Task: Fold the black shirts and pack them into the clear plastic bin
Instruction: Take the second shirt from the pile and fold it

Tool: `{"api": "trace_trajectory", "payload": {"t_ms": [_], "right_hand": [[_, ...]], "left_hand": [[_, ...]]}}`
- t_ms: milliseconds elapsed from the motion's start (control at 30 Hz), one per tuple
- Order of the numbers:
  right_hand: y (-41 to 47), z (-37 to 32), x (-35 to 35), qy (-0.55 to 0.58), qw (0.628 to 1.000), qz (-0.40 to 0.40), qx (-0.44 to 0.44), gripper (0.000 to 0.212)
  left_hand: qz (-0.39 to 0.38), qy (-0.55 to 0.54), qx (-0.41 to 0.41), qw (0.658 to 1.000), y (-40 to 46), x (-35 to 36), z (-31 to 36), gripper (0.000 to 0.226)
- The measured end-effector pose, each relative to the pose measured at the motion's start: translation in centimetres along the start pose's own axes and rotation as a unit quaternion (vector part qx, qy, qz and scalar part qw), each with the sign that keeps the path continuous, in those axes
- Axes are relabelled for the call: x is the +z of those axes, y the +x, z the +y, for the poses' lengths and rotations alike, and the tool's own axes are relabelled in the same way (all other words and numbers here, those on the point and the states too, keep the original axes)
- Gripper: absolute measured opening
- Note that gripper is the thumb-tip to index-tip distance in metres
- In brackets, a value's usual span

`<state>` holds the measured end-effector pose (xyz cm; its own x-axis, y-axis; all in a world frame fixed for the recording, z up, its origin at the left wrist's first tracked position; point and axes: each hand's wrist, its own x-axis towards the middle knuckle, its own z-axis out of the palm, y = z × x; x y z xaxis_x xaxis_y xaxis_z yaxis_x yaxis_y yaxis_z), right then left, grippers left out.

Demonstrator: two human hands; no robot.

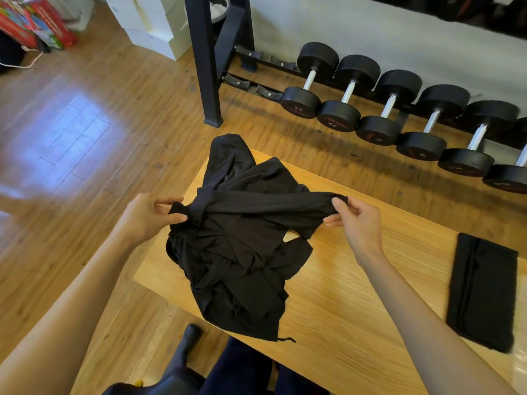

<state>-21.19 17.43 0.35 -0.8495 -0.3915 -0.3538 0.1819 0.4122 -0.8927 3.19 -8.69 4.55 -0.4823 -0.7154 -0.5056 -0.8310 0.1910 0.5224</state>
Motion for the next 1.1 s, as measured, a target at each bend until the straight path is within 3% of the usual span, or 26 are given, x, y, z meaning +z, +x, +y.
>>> {"api": "trace_trajectory", "payload": {"t_ms": [167,333,467,600,667,833,1100], "right_hand": [[0.3,0.2,-4.0,-0.014,0.998,0.054,0.002,0.013],[-0.3,0.1,-8.0,0.053,0.997,0.061,0.01,0.016],[-0.5,0.6,-11.0,-0.13,0.99,0.012,-0.054,0.021],[-0.1,1.0,-14.0,-0.265,0.959,0.038,-0.089,0.015],[-0.2,0.8,-15.3,-0.239,0.966,0.048,-0.09,0.009],[-0.3,-0.6,-17.4,-0.055,0.995,0.071,-0.051,0.012],[1.9,-5.3,-19.3,0.047,0.983,0.13,-0.117,0.013]], "left_hand": [[0.068,0.126,0.016,0.99,0.0,-0.7,2.0,0.032],[0.073,0.035,0.055,0.995,-0.3,0.4,4.9,0.026],[0.085,-0.03,0.104,0.991,-0.9,2.6,8.0,0.014],[0.037,-0.175,0.106,0.978,-1.7,4.8,11.5,0.009],[0.028,-0.186,0.127,0.974,-2.0,5.8,13.0,0.012],[0.009,-0.2,0.172,0.965,-3.2,7.9,17.4,0.013],[-0.001,-0.201,0.281,0.938,-2.1,8.0,25.6,0.01]]}}
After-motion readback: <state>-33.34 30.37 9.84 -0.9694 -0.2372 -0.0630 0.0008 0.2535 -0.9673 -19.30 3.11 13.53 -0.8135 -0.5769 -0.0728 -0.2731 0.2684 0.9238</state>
